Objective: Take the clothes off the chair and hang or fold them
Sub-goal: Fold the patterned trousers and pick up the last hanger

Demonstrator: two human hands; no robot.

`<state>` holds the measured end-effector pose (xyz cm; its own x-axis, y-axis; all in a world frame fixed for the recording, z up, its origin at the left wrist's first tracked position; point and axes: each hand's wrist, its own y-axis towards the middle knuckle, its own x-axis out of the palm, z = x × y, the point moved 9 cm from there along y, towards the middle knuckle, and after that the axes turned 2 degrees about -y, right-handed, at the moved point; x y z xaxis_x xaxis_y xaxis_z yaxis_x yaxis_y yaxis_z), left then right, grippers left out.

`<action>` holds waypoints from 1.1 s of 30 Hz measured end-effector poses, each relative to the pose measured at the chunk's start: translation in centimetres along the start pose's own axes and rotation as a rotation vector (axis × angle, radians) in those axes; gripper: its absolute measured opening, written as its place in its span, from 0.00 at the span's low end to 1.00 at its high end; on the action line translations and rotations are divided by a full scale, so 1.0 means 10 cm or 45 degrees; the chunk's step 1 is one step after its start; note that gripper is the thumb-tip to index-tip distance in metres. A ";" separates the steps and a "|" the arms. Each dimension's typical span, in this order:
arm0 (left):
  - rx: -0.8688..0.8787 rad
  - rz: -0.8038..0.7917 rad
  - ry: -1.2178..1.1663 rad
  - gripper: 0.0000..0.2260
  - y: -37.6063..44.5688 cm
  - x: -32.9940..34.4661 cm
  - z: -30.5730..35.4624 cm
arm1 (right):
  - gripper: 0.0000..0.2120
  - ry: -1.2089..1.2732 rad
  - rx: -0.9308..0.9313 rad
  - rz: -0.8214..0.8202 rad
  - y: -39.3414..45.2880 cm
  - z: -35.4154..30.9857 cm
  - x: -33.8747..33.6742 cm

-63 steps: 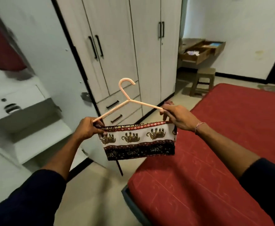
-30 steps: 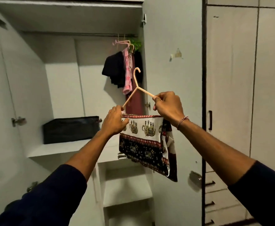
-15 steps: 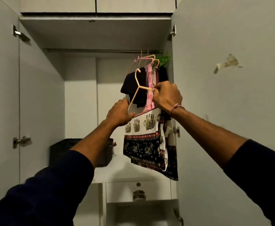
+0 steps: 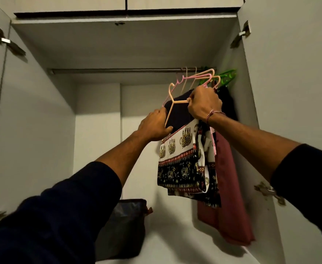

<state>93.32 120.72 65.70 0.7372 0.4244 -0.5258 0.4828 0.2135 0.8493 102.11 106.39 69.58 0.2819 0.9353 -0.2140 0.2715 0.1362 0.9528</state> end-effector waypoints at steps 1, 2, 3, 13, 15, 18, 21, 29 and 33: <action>0.008 0.012 -0.002 0.25 0.13 0.07 -0.10 | 0.06 -0.005 -0.011 0.015 0.11 -0.02 0.12; 0.010 0.030 -0.011 0.25 0.25 0.12 -0.19 | 0.06 -0.009 -0.027 0.024 0.22 -0.03 0.22; -0.002 0.048 -0.020 0.25 0.34 0.15 -0.28 | 0.05 -0.015 -0.050 0.031 0.30 -0.06 0.31; 0.002 0.153 0.039 0.24 1.44 0.60 -1.00 | 0.07 0.018 -0.050 0.085 1.38 -0.11 1.34; 0.006 0.172 0.069 0.23 1.70 0.68 -1.13 | 0.07 0.075 -0.008 0.102 1.63 -0.06 1.53; -0.001 0.214 0.094 0.21 2.04 0.77 -1.31 | 0.08 0.152 0.052 0.125 1.96 0.01 1.77; 0.005 0.232 0.123 0.19 2.34 0.87 -1.45 | 0.08 0.236 0.107 0.147 2.28 0.06 1.98; 0.054 0.257 0.171 0.19 2.83 1.05 -1.65 | 0.10 0.321 0.140 0.167 2.81 0.11 2.20; 0.054 0.269 0.170 0.19 2.90 1.02 -1.71 | 0.10 0.332 0.121 0.216 2.94 0.14 2.09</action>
<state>106.74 146.33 85.82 0.7563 0.5685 -0.3238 0.3462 0.0721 0.9354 117.26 129.46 92.80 0.0888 0.9958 0.0203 0.3287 -0.0485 0.9432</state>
